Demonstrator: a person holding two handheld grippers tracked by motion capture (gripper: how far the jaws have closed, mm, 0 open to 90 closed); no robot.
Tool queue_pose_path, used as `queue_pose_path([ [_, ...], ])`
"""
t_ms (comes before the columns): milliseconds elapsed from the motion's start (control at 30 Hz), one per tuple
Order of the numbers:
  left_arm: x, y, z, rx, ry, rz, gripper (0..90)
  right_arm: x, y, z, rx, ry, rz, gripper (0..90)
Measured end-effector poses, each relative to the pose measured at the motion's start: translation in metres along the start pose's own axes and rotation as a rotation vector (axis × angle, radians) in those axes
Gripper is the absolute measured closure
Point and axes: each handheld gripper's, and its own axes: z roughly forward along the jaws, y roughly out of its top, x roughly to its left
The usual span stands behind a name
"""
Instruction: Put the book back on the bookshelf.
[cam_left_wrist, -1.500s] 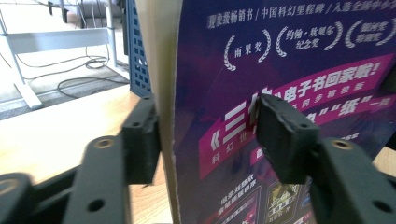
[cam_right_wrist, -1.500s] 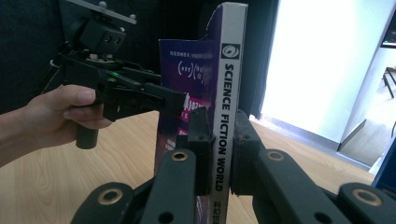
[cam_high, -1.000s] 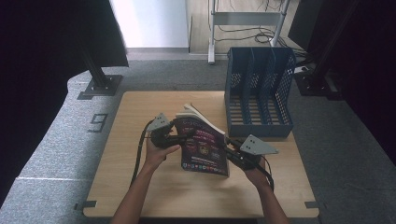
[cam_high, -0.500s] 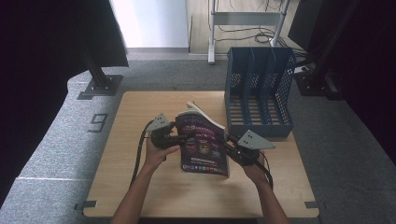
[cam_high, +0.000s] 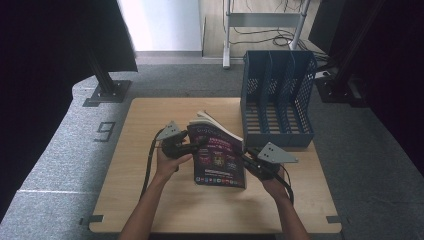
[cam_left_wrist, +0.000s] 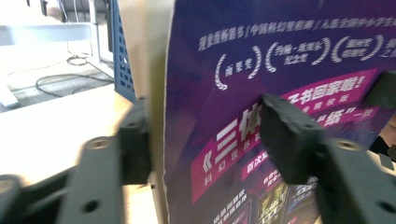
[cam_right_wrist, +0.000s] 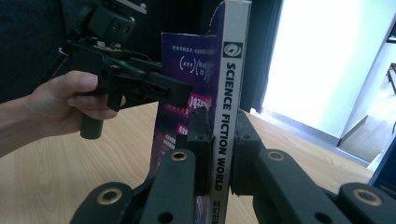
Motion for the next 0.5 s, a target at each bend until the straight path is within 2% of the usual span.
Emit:
queue_pose_path([
  [133, -0.001, 0.000, -0.005, -0.032, -0.012, 0.005, 69.4, -0.002, 0.000, 0.000, -0.007, -0.018, 0.011, 80.7],
  [167, -0.002, 0.000, -0.006, -0.039, -0.010, 0.010, 69.4, -0.002, 0.000, 0.000, -0.007, -0.018, 0.011, 80.7],
  [200, -0.002, 0.000, -0.008, -0.049, -0.006, 0.012, 73.6, -0.002, -0.001, 0.000, -0.010, -0.021, 0.012, 80.8],
  [233, -0.002, 0.000, -0.008, -0.051, -0.006, 0.008, 81.3, -0.001, -0.001, 0.001, -0.015, -0.020, 0.010, 80.9],
  [367, -0.003, 0.000, -0.008, -0.058, -0.007, -0.001, 87.3, 0.000, -0.001, 0.003, -0.027, -0.032, 0.010, 80.9],
  [500, -0.003, 0.002, -0.011, -0.072, -0.007, 0.004, 88.4, -0.002, -0.002, 0.003, -0.042, -0.032, 0.022, 81.0],
])
